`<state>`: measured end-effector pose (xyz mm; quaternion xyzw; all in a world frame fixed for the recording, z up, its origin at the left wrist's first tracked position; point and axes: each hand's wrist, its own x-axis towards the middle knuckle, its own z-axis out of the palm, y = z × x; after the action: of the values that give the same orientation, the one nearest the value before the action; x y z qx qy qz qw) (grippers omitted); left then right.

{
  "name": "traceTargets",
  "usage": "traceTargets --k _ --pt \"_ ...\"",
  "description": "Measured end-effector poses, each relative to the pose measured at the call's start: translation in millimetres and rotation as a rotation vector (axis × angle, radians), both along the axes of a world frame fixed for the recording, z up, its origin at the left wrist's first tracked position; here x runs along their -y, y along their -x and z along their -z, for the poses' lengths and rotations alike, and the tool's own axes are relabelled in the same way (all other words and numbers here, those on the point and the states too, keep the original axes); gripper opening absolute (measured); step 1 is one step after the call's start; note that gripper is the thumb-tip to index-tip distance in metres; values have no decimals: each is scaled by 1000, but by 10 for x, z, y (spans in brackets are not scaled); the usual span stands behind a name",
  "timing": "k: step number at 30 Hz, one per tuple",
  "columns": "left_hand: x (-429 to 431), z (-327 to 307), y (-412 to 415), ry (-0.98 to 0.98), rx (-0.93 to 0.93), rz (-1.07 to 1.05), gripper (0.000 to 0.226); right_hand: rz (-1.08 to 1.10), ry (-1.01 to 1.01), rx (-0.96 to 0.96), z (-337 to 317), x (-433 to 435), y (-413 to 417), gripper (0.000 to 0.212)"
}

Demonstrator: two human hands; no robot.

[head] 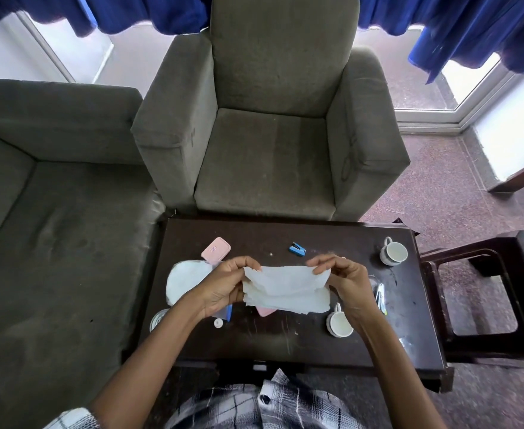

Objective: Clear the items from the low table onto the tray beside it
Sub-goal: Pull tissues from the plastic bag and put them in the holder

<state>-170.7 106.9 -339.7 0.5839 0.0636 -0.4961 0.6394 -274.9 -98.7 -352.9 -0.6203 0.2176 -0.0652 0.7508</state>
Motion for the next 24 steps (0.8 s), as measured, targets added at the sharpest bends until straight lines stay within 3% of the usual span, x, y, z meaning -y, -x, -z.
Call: traceTargets --k 3,12,15,17,19,21,24 --pt "-2 7 -5 -14 9 9 33 -61 51 -13 15 18 16 60" --pt "23 -9 -8 127 -141 -106 33 -142 -40 -100 -100 27 35 53" --pt "74 -12 14 45 -23 -76 19 -166 -212 -91 -168 50 61 31" --pt "105 10 25 -32 90 -36 22 -153 -346 -60 -181 78 70 17" --pt "145 25 40 -59 131 -3 28 -115 -404 -120 -97 88 53 38" --pt "194 33 50 -69 142 28 29 -98 -375 -269 24 77 23 50" --pt "263 112 47 -131 201 92 31 -157 -245 -419 166 84 47 21"
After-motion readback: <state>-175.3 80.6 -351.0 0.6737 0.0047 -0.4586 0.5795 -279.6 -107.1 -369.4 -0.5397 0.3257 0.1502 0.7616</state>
